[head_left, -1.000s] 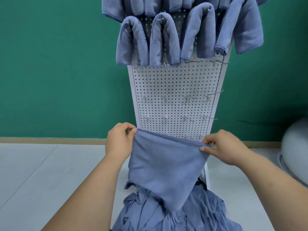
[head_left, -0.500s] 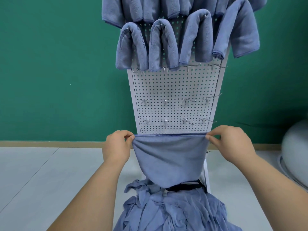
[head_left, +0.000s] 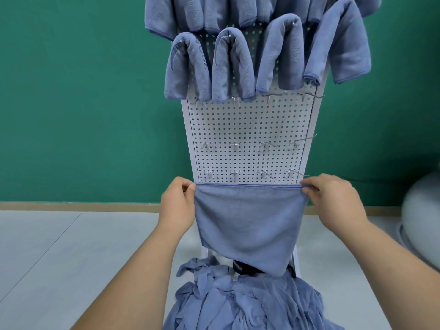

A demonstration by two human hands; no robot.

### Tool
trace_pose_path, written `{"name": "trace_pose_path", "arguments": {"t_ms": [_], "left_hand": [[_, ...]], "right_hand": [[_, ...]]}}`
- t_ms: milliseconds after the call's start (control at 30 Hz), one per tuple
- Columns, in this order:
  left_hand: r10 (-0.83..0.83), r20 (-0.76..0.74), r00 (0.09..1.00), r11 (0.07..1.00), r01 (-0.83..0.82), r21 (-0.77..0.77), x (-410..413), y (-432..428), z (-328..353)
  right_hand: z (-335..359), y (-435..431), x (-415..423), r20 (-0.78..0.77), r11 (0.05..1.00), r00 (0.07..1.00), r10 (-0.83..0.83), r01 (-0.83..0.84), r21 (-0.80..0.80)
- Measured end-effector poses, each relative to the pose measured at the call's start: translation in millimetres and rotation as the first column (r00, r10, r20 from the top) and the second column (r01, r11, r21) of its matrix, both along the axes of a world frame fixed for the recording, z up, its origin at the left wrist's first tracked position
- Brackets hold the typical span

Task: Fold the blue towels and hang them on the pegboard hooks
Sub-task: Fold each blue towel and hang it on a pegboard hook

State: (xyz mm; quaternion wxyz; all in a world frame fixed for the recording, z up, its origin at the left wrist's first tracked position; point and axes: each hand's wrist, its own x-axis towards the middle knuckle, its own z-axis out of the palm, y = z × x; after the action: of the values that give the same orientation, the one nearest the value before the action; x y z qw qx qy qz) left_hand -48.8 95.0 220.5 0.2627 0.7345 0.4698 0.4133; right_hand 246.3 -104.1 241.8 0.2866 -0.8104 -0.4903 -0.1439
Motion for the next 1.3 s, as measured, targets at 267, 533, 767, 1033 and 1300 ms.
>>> {"name": "trace_pose_path", "arguments": {"t_ms": [267,533,767,1033,1300], "left_hand": [[0.047,0.366,0.929,0.961,0.058,-0.271,8,-7,7],[0.223,0.517,0.826,0.901,0.027,-0.432,17,-14,19],[0.075,0.419,0.905,0.914,0.106,-0.393,31,-37,13],[-0.159,0.414,0.896,0.896,0.307,-0.322,64,-81,15],[-0.19,0.434,0.881,0.893,0.339,-0.297,69,-95,15]], "right_hand": [[7,0,-1,-0.789,0.948,0.552,0.269,-0.005,0.32],[16,3,-12,-0.882,0.88,0.29,0.371,0.194,0.434],[5,14,-43,-0.882,0.879,0.364,0.3,0.254,0.404],[-3,29,-86,-0.771,0.919,0.557,0.308,0.037,0.393],[-3,26,-105,-0.629,0.947,0.738,0.244,-0.04,0.32]]}}
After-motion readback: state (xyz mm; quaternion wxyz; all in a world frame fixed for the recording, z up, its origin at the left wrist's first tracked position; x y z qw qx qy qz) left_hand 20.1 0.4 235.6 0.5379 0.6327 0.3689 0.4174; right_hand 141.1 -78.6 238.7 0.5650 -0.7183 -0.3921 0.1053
